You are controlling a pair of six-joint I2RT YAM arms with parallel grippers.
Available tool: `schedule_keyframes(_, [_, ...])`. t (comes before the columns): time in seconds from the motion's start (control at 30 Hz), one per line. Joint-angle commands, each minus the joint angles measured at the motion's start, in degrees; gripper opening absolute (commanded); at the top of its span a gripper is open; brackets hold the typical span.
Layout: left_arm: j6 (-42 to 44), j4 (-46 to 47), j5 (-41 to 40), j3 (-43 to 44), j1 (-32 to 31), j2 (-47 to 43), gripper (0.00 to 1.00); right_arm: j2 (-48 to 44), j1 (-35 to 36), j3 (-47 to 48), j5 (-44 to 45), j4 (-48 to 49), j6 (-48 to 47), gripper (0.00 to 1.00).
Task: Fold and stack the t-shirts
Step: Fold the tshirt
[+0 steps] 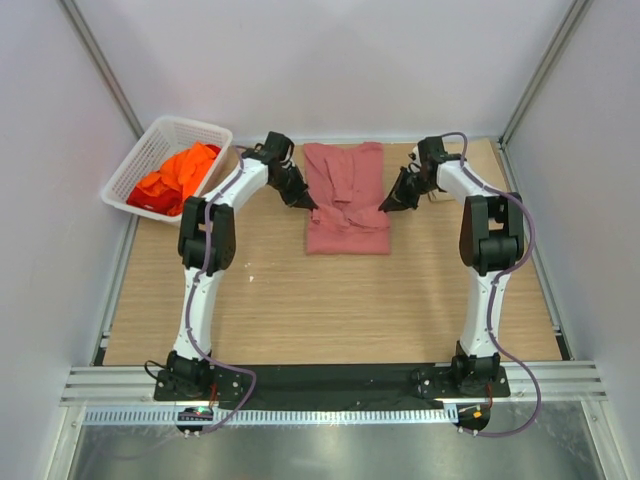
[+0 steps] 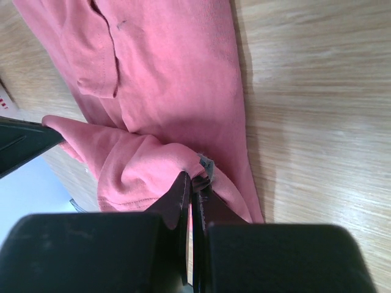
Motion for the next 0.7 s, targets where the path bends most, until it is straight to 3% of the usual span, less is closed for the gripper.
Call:
schedule_keyframes(0.0, [-2.6, 4.6, -0.4, 2.7, 0.6, -1.1, 0.0, 0.1, -0.5, 3.8, -1.9, 3.0, 1.8, 0.01])
schedule_keyframes(0.4, [-5.7, 8.3, -2.6, 3.7, 1.0, 0.4, 0.01, 2.5, -0.9, 4.9, -2.7, 9.1, 7.9, 0.01])
schedule_keyframes(0.5, [-5.8, 9.9, -2.2, 4.9, 1.3, 2.7, 0.21, 5.0, -1.2, 5.2, -3.8, 12.3, 9.3, 0.06])
schedule_keyframes(0.6, [-4.9, 8.0, -1.9, 6.9, 1.9, 3.8, 0.44, 7.3, -1.4, 8.3, -4.8, 11.2, 8.4, 0.24])
schedule_keyframes(0.67, [-1.8, 6.6, -4.2, 6.7, 2.2, 2.2, 0.53, 6.5, -1.6, 10.4, -3.6, 9.4, 5.6, 0.35])
